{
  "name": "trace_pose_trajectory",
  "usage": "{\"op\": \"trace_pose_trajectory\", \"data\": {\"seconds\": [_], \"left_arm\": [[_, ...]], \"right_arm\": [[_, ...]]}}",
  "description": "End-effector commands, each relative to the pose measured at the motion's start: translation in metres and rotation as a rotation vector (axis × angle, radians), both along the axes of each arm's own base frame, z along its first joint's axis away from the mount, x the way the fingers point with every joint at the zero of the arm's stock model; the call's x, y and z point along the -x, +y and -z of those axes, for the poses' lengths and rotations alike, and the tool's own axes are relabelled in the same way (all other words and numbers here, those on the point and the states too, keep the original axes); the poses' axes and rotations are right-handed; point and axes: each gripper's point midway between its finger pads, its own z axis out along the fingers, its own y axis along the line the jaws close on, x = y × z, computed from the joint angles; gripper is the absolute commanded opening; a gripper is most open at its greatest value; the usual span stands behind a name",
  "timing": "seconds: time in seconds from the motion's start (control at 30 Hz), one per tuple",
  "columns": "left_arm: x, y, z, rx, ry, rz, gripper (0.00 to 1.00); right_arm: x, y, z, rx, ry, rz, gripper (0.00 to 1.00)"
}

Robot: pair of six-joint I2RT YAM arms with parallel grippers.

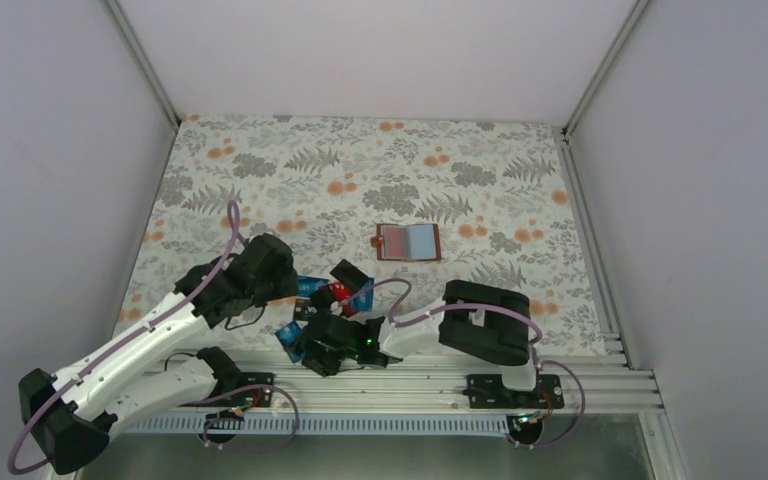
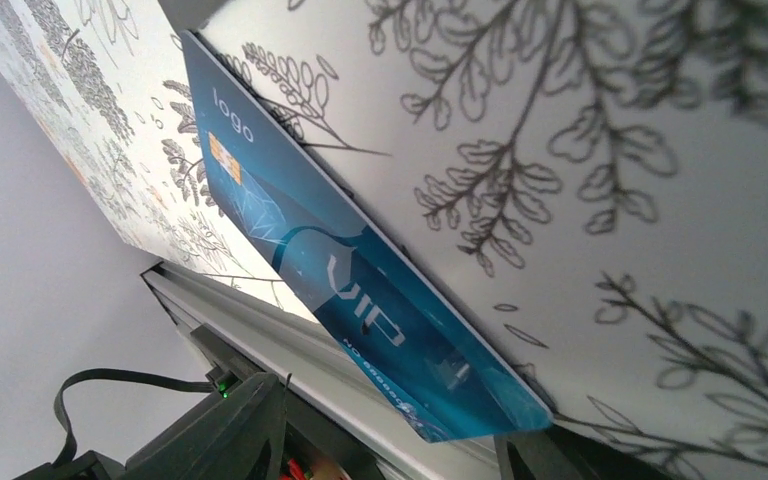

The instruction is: Put the credit cards into the card holder

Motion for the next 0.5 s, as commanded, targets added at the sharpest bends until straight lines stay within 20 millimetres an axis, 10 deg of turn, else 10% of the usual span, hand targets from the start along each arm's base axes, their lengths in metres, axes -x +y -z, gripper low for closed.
{"op": "trace_pose_trajectory", "data": {"seconds": [0.0,0.47], "left_arm": [[0.001,0.002,0.006,-0.011,0.0,0.011,0.53],[0.0,-0.001,0.012,-0.011,0.013,0.017,0.53]], "right_arm": [[0.001,0.004,0.015,0.008,0.015,0.02,0.53],[-0.023,0.008,0.002,-0.064,-0.01,0.054,0.04]]}}
